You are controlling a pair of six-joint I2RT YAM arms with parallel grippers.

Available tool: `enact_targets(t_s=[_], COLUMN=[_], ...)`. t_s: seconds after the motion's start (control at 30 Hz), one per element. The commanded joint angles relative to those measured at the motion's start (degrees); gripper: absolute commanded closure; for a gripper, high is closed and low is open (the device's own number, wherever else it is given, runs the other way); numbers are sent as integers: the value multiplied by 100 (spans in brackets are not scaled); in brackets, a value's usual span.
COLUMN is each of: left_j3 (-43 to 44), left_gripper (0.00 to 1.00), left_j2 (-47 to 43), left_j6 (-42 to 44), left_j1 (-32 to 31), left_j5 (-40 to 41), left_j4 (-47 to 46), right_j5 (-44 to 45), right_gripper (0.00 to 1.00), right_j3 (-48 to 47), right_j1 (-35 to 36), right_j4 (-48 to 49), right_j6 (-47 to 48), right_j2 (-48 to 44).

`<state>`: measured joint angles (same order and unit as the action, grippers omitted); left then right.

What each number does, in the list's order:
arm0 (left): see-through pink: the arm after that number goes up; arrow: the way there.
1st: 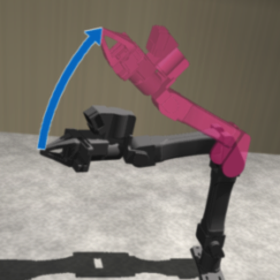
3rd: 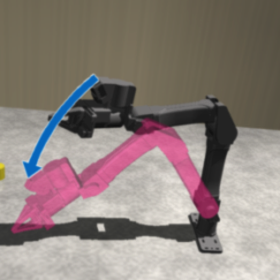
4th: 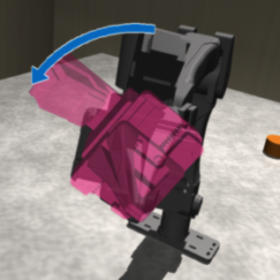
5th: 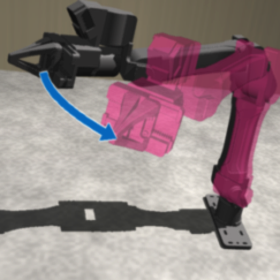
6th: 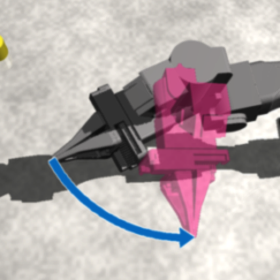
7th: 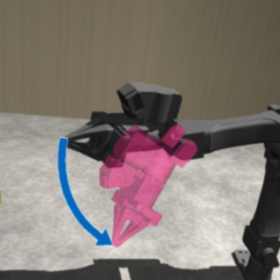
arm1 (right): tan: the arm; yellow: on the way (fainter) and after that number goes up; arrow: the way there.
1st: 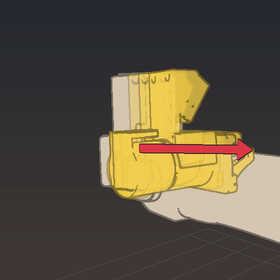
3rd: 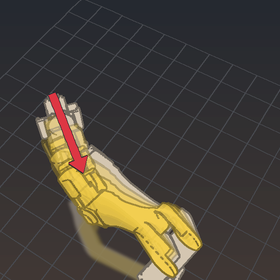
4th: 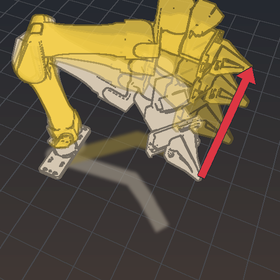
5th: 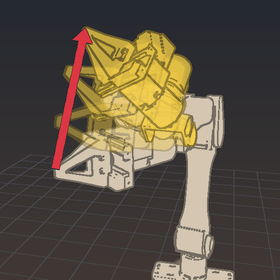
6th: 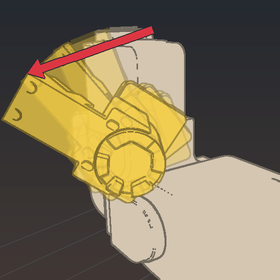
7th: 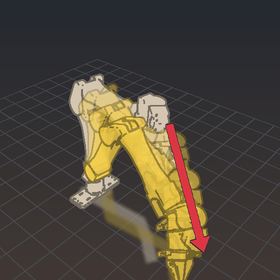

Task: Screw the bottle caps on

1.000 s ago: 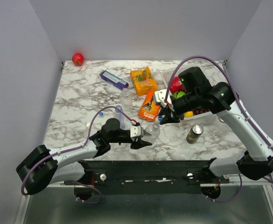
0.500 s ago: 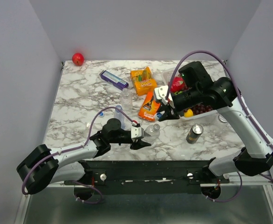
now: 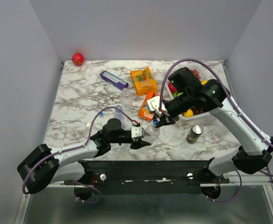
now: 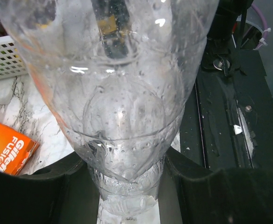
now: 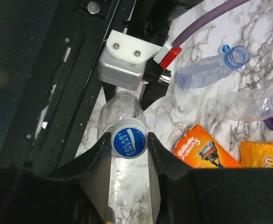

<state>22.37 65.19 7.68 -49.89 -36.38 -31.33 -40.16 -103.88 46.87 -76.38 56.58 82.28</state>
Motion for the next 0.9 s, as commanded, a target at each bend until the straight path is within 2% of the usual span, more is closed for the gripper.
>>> enact_targets(t_s=[0.0, 0.43, 0.87], left_j3=[66, -119, -110], left_gripper=[100, 100, 100], left_j2=[11, 20, 11], left_j6=[-153, -267, -452], left_j1=[-3, 5, 49], left_j5=[254, 579, 949], left_j4=[-400, -1067, -1279], right_j5=[289, 571, 369], right_gripper=[68, 68, 67], right_j3=[113, 271, 201], right_j1=[50, 41, 41], right_j4=[-1028, -1081, -1090], right_j6=[248, 117, 47], right_j2=[-63, -63, 25])
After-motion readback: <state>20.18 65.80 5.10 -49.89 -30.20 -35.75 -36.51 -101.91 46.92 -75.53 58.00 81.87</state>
